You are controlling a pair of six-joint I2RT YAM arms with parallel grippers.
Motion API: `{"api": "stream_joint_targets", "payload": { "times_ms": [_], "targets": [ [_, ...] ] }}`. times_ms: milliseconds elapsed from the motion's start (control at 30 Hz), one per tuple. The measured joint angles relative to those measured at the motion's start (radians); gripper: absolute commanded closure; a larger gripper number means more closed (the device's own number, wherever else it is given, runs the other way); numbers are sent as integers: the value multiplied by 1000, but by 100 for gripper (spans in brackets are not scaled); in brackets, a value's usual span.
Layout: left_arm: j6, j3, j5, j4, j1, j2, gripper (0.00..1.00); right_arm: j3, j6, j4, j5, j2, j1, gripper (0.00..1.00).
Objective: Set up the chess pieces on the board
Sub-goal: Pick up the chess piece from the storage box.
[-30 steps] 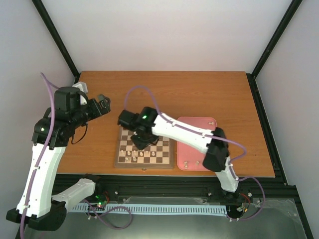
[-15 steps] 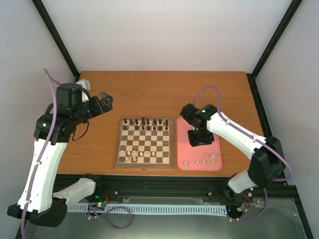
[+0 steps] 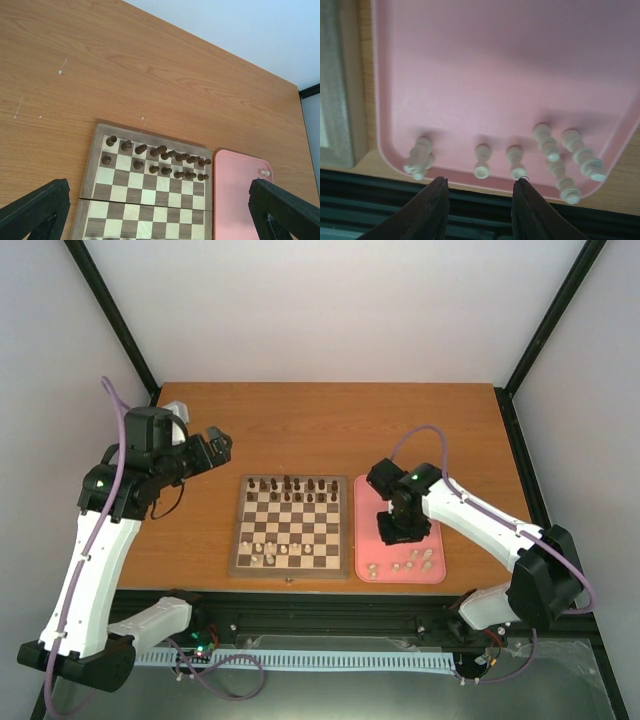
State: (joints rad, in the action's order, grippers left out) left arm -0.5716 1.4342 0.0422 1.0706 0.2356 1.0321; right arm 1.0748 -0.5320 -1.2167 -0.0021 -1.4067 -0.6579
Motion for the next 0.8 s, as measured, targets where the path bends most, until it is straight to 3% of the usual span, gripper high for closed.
{"api": "stream_joint_targets", "payload": {
  "times_ms": [300,800],
  "targets": [
    [0,-40,3,0,0,-1,0,-3,-24,29,-44,-5,-138,63],
    [0,-70,3,-1,0,-1,0,-132,-60,49,-44,-39,-141,63]
  ]
}}
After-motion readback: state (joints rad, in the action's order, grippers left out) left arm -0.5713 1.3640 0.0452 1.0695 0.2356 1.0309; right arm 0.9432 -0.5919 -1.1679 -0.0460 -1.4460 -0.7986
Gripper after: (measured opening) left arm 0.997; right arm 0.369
